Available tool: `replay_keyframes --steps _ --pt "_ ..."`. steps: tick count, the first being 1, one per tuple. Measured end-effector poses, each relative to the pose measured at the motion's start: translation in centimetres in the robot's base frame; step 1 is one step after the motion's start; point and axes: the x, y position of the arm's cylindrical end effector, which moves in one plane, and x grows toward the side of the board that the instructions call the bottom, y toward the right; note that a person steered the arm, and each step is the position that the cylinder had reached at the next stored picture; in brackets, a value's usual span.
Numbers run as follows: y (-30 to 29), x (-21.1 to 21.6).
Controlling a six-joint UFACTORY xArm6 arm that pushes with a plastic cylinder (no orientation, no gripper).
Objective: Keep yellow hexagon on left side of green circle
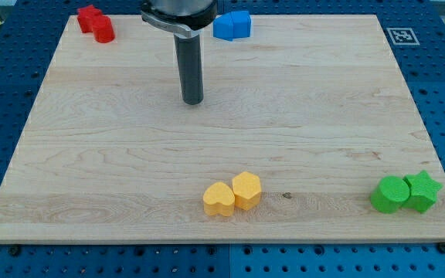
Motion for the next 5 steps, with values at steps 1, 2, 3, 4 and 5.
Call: replay_keyframes --steps 1,2,3,4,5 --pt "0.0 0.0" --pt "2.2 1.9" --pt "7.8 6.6" --pt "11.2 10.9" --pt "11.2 11.1"
